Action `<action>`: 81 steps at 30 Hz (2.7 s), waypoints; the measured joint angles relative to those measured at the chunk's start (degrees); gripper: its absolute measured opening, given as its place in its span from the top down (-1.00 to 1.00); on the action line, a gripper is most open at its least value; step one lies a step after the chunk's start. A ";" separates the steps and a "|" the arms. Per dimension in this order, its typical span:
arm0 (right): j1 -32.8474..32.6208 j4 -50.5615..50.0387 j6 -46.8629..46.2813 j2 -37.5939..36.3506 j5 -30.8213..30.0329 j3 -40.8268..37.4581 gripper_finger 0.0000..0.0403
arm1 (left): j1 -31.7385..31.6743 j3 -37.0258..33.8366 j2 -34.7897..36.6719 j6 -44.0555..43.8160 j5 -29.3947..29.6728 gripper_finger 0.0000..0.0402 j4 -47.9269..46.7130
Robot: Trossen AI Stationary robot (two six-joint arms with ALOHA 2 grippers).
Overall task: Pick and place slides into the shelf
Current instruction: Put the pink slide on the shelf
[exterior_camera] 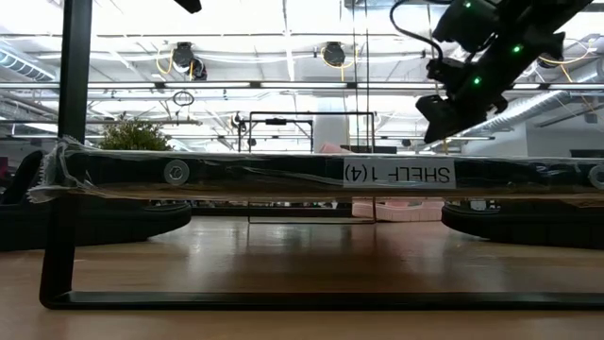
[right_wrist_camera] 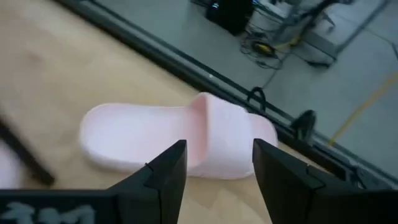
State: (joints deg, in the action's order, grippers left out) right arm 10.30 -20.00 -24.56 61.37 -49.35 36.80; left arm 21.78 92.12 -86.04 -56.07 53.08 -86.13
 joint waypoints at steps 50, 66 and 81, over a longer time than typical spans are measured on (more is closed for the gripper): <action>54.01 16.11 17.80 16.15 58.47 0.02 0.14 | 0.00 0.00 0.00 -3.35 -1.16 0.69 20.50; 57.85 15.48 18.34 19.14 69.31 0.02 0.14 | -0.07 0.00 0.00 -4.47 -1.67 0.69 23.55; 58.82 17.87 16.90 19.11 76.70 0.02 0.14 | -1.20 0.00 0.00 -4.27 -2.01 0.69 23.42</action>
State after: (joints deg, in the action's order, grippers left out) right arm 69.12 -2.12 -7.65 80.49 27.35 36.82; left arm 20.58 92.12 -86.04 -60.34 51.07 -62.71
